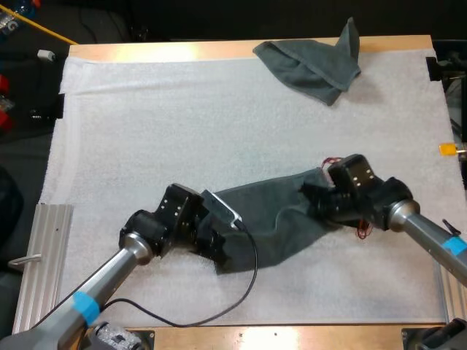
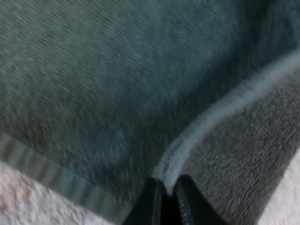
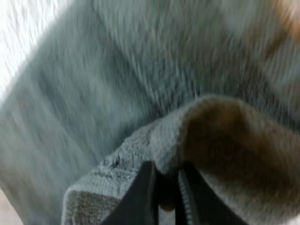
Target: Pick towel from pile, fold and stack
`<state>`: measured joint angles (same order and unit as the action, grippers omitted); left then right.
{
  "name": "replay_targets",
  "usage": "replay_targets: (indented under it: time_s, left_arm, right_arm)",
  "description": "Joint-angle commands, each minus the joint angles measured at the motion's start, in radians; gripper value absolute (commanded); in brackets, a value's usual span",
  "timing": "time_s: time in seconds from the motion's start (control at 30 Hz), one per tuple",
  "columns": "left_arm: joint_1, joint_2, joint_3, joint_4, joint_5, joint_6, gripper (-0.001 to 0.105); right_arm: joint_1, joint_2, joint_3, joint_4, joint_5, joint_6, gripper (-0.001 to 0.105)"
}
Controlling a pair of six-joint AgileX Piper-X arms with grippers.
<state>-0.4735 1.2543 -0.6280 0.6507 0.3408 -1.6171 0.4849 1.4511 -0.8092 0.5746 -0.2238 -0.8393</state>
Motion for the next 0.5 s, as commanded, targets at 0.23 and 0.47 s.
replay_targets:
  time_s: [0.23,0.47]
  left_arm:
    - [0.086,0.049,-0.002,-0.097,-0.025,-0.009,0.000]
    - [0.113,0.097,-0.002,-0.134,-0.050,-0.009,0.000]
  right_arm:
    - [-0.096,0.021,-0.002,-0.123,-0.023,0.060,0.000]
    - [-0.116,0.040,-0.002,-0.171,-0.029,0.081,0.000]
